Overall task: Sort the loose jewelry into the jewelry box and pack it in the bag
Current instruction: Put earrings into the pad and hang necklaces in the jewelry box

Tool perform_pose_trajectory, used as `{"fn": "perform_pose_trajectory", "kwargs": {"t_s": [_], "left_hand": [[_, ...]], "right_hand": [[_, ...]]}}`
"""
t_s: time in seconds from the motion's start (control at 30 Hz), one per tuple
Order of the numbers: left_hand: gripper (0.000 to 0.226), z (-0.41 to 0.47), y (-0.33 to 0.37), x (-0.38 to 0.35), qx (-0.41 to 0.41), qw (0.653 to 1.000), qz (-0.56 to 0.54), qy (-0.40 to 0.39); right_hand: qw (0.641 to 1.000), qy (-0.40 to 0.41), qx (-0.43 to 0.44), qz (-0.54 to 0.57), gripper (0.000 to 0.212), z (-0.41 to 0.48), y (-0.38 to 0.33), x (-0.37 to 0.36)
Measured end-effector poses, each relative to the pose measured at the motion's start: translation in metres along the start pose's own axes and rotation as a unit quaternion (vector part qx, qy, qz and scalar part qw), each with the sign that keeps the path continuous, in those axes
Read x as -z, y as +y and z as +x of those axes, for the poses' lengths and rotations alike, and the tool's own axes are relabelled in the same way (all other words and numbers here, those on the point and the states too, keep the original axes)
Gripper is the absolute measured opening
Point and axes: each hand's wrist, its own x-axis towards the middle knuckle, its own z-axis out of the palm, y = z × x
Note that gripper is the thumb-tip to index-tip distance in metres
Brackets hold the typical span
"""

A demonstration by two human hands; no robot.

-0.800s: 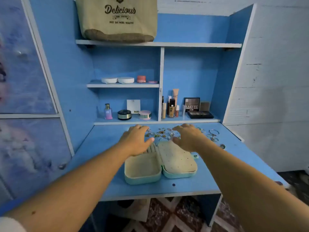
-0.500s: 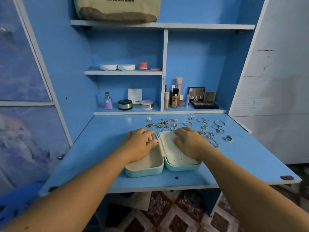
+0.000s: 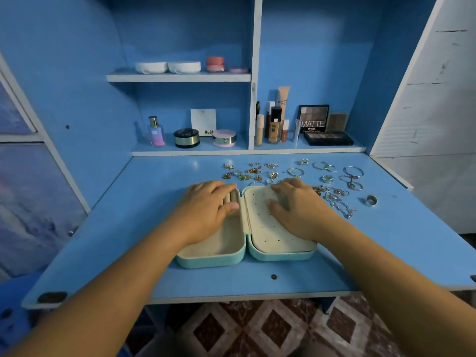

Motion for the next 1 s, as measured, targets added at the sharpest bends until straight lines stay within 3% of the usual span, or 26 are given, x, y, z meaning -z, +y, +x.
{"fn": "perform_pose_trajectory", "kwargs": {"t_s": [0.13, 0.23, 0.3, 0.43, 0.6, 0.9, 1.0], "left_hand": [[0.050, 0.002, 0.000, 0.006, 0.011, 0.999, -0.016, -0.026], [0.043, 0.023, -0.004, 0.017, 0.058, 0.988, -0.134, -0.052], [0.040, 0.044, -0.006, 0.022, 0.084, 0.980, -0.174, -0.036], [0.035, 0.083, -0.007, 0.018, 0.082, 0.986, -0.138, -0.035], [0.027, 0.107, -0.010, 0.013, 0.054, 0.994, -0.072, -0.060], [0.021, 0.113, -0.011, -0.004, 0.037, 0.994, -0.101, 0.014], [0.020, 0.114, -0.012, -0.005, 0.049, 0.992, -0.112, 0.009]], "right_hand": [[0.999, -0.031, 0.020, -0.033, 0.051, 0.008, 0.000, 0.011], [0.998, -0.060, 0.035, -0.006, 0.030, 0.035, 0.014, 0.032], [0.999, -0.024, 0.021, 0.036, 0.019, 0.055, 0.029, 0.042], [0.996, 0.090, -0.007, 0.010, 0.021, 0.081, 0.061, 0.034], [0.995, 0.099, 0.016, 0.017, 0.022, 0.083, 0.069, 0.015], [0.993, -0.032, 0.068, 0.088, 0.014, 0.048, 0.048, 0.031], [0.993, -0.063, 0.059, 0.075, 0.023, 0.045, 0.046, 0.032]]}}
